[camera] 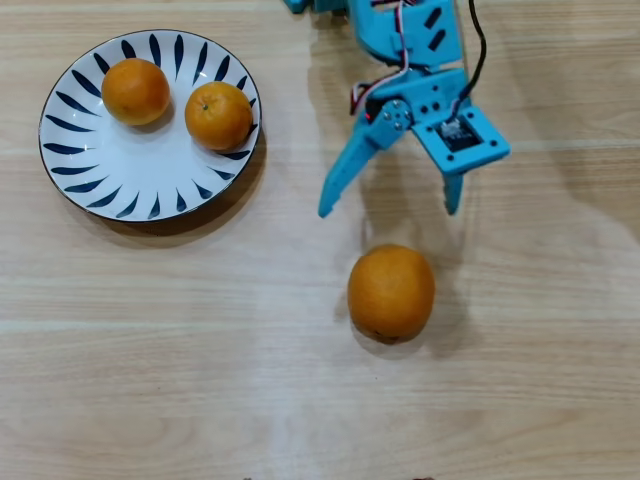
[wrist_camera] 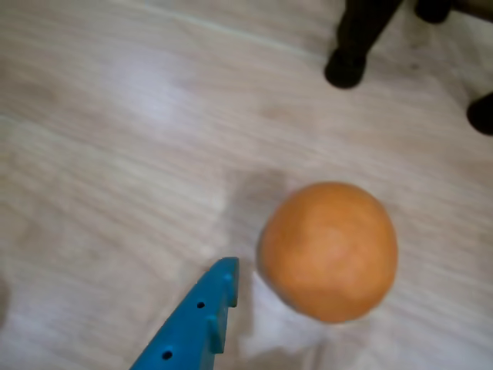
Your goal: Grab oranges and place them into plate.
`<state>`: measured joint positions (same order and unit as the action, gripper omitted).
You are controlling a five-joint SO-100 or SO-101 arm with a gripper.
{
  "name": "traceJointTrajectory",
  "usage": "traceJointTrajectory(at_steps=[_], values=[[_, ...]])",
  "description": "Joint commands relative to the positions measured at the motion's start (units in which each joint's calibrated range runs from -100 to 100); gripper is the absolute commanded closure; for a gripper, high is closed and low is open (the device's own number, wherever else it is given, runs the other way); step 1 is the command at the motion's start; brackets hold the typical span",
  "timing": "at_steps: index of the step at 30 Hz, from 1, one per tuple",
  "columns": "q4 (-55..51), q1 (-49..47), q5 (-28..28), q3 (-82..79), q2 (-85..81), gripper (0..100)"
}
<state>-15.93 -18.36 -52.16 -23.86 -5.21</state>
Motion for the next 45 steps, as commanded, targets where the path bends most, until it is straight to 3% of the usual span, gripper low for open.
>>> traceJointTrajectory(at_steps=[1, 12, 32, 38, 45], values=[[3.09, 0.14, -0.37, 5.89, 4.7, 48], [3.26, 2.23, -0.37, 15.3, 20.0, 51], [3.09, 3.44, -0.42, 23.27, 32.85, 52], [2.91, 3.52, -0.42, 23.27, 32.68, 64], [2.48, 3.6, 0.0, 23.09, 31.92, 65]])
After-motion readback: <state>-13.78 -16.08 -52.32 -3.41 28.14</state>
